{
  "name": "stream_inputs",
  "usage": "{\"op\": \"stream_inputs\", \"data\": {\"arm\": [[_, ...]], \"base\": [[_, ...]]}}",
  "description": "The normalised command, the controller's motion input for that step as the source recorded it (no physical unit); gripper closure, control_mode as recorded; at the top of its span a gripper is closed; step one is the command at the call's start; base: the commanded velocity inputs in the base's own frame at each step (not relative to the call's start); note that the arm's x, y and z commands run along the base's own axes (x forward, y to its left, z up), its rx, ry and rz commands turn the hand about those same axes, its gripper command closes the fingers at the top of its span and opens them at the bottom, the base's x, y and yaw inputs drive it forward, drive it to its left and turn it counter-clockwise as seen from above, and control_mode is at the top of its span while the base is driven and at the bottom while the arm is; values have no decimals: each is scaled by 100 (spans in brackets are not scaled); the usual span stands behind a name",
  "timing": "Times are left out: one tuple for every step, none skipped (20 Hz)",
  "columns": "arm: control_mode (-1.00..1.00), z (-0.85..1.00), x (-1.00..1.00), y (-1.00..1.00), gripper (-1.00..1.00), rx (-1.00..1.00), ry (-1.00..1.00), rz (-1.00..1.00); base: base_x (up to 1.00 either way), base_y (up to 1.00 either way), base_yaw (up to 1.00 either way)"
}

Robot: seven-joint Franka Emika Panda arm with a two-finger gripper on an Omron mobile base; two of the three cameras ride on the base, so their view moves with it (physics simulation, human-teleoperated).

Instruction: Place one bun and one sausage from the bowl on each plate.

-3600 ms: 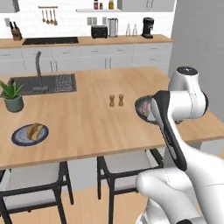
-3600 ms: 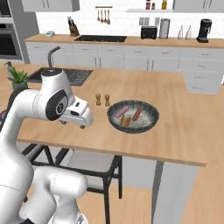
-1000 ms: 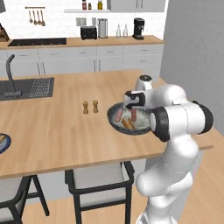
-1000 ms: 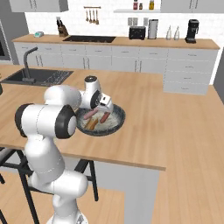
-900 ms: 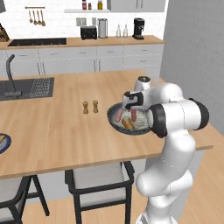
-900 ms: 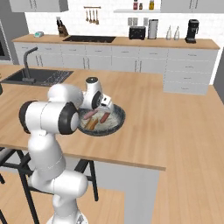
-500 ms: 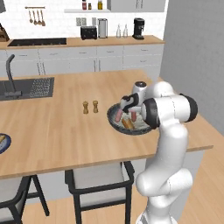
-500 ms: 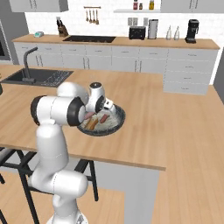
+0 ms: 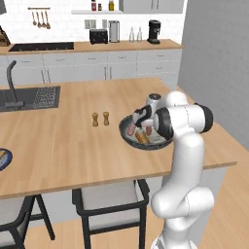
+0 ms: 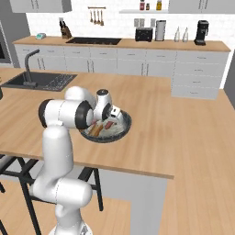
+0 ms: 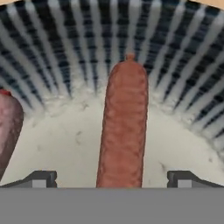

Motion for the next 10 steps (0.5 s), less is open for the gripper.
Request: {"op": "stream_inputs", "data": {"arm": [[-100,-25,14,-8,-100,0,0,0],[-100,-28,11,-3,-100,0,0,0],[-100,-32,12,-1,-100,0,0,0],[-100,-36,5,-1,-100,0,0,0],[-100,-38,9,0,-100,0,0,0],[-100,-40,8,0,100,0,0,0],[-100,-33,8,0,100,0,0,0],[-100,0,1,0,100,0,0,0],[-100,0,0,0,100,0,0,0],[-100,0,0,0,100,0,0,0]], "base": [[0,0,0],[0,0,0],[0,0,0],[0,0,0],[0,0,0],[0,0,0],[0,0,0],[0,0,0],[0,0,0],[0,0,0]]}}
